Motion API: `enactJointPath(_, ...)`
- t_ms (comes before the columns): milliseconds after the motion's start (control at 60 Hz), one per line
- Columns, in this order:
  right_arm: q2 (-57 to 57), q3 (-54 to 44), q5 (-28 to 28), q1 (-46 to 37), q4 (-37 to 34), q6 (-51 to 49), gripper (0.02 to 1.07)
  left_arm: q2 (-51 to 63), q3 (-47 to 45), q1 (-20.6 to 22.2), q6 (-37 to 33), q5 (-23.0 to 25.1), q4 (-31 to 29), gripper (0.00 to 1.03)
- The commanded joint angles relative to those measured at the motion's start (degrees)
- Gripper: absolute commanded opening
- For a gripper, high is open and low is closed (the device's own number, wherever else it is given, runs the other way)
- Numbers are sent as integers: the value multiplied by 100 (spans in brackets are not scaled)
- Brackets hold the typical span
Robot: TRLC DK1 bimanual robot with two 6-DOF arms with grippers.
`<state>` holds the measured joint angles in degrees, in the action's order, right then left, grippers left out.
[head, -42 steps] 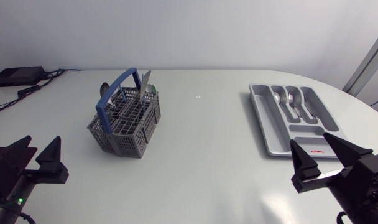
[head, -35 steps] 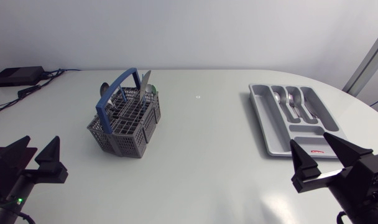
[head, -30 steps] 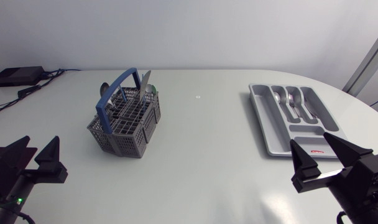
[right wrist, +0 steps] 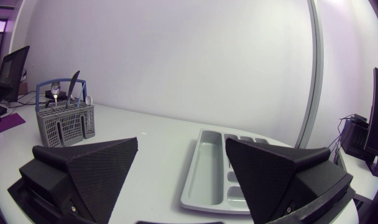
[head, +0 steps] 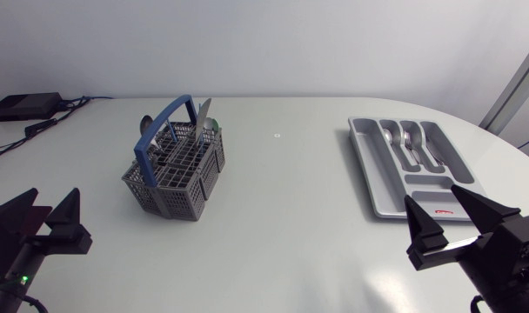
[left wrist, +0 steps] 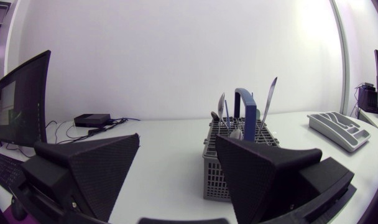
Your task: Unload the cutlery basket into the drawer organizer.
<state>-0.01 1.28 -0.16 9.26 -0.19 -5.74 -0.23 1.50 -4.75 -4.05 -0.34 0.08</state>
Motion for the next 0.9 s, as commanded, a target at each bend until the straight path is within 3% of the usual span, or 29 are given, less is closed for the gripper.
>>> enactJointPath(0,-8,180,25,85,36,99,103,-47,325,-61,98,-1,98,99)
enactJointPath(283,1355,900,52,191,449,161,103,788,1195,45,282,-1,19,96)
enactJointPath(517,2515,1586,447,683,590,336,103,2361,2469,221,801,-36,-781,91)
enactJointPath(700,3367,2113,737,1026,432,345,103,3495,3717,563,1100,-283,-2275,92)
enactJointPath(783,3684,2333,720,1096,273,495,103,3978,4192,853,678,-406,-2864,92)
enactJointPath(800,3807,2439,702,1140,186,521,103,4233,4403,1012,124,-406,-3224,95)
enactJointPath(817,3877,2500,702,1157,115,521,103,4409,4544,1117,28,-406,-3453,96)
enactJointPath(883,4123,2667,693,1228,-34,521,103,5024,4807,1275,36,-335,-3910,97)
